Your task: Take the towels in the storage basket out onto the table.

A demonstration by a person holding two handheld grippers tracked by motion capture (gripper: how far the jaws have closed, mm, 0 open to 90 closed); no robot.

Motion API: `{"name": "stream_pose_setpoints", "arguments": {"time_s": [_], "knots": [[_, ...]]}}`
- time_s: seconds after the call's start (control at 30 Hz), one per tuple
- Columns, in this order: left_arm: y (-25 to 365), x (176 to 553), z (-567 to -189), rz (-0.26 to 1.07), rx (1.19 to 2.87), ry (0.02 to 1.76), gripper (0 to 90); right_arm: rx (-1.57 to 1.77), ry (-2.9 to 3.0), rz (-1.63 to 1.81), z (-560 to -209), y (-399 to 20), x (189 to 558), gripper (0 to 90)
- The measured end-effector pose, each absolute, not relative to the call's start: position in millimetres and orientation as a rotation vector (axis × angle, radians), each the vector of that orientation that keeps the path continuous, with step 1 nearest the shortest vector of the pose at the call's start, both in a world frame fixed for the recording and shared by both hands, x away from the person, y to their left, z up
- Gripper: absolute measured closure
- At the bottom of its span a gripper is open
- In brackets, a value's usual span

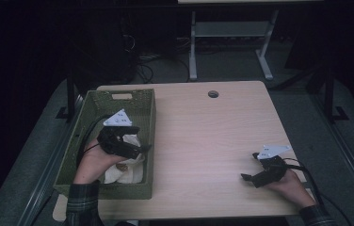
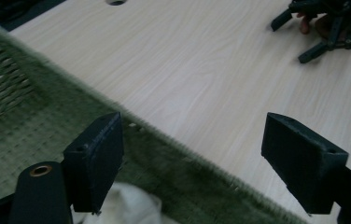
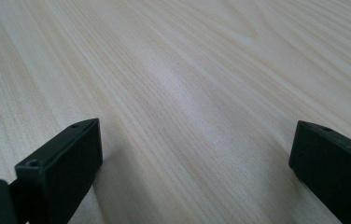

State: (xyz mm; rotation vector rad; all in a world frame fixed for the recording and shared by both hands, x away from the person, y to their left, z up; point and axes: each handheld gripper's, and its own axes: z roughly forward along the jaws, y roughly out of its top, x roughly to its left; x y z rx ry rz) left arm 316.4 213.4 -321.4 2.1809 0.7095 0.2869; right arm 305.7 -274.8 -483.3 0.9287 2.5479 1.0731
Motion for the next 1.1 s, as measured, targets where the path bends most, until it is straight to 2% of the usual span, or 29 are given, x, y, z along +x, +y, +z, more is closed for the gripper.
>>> {"name": "stream_pose_setpoints", "arguments": {"time_s": [0.43, 0.93, 1.1], "knots": [[238, 333, -340, 0.343, 2.247, 0.77, 23.2, 0.929, 2.548, 1.073, -483, -275, 306, 2.3], [244, 342, -385, 0.283, 2.355, 0.883, 23.7, 0.93, 2.548, 1.073, -483, -275, 306, 2.3], [246, 347, -399, 0.273, 2.361, 0.94, 19.2, 0.931, 2.548, 1.072, -483, -275, 306, 2.3]]}}
